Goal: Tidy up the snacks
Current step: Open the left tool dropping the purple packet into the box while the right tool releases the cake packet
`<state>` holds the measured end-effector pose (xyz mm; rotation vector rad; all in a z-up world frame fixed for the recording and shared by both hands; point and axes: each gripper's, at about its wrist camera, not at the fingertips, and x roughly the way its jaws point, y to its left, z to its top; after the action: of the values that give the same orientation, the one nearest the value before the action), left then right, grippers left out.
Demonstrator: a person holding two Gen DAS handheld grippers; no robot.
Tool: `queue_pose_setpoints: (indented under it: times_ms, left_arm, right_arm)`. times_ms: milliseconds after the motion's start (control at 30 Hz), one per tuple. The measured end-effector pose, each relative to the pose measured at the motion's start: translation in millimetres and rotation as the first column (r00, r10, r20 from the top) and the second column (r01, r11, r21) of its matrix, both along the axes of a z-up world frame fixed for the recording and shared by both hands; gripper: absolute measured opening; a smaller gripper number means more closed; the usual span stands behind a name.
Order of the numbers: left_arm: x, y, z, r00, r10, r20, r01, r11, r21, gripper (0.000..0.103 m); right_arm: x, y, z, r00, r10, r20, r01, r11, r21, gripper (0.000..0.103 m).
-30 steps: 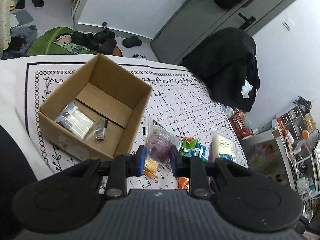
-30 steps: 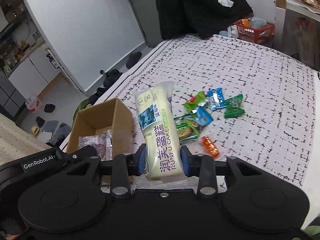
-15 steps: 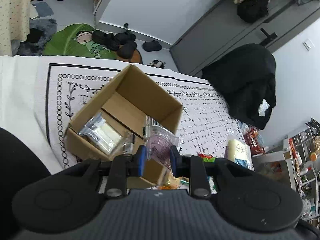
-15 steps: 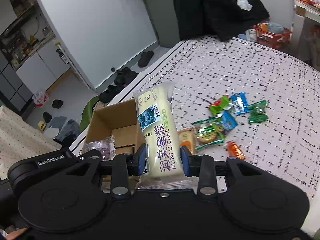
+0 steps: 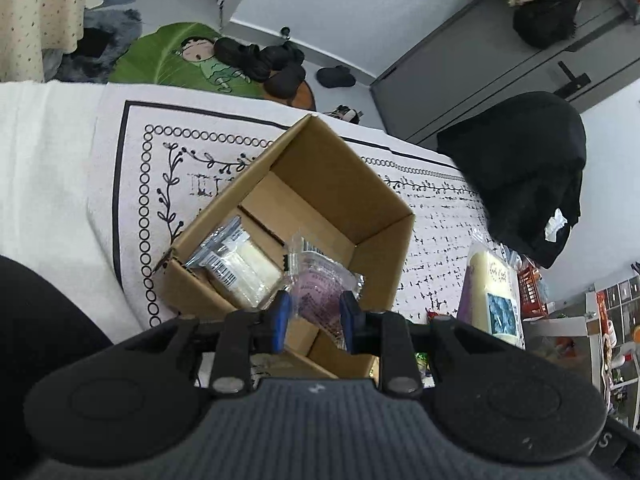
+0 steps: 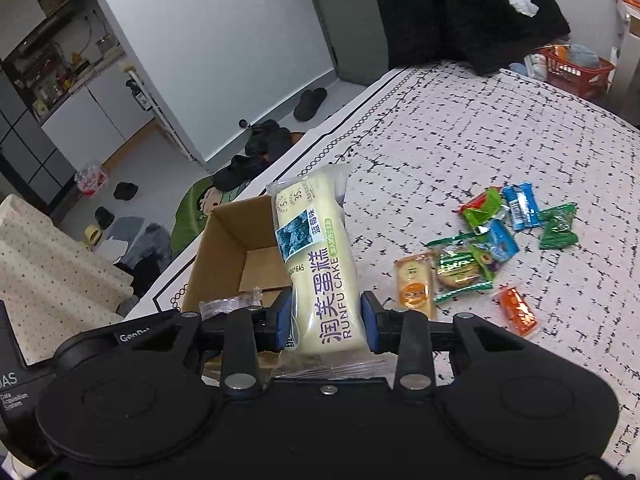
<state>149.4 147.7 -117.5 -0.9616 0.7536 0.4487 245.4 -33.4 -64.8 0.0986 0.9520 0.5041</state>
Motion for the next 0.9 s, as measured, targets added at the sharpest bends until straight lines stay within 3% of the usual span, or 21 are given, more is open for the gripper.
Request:
queue_pose_setpoints:
  times_ms: [233, 433, 767, 900]
  left_arm:
    - [-3, 11, 0, 1.0, 0.02, -0.004, -0.02, 1.0, -0.007, 0.029]
    - [-8, 21, 8, 0.999, 0.044, 0.001, -0.044, 0.999, -0.001, 0.038]
    - [-20, 41, 24, 0.997, 0.073, 0.014, -0.074, 0.997, 0.025, 0.063]
    - [-24, 43, 27, 0.996, 0.086, 0.009, -0.086, 0.996, 0.039, 0.069]
  right_arm:
    - [4, 13, -5, 1.0, 0.009, -0.013, -0.01, 1.0, -0.006, 0.035]
    - [5, 24, -7, 0.999, 0.021, -0.024, -0.021, 1.0, 0.006, 0.035]
    - [3, 51, -5, 0.998, 0.057, -0.035, -0.056, 0.998, 0.043, 0.035]
    - [3, 55, -3, 0.998, 0.063, -0.031, -0.061, 0.996, 0.072, 0.04]
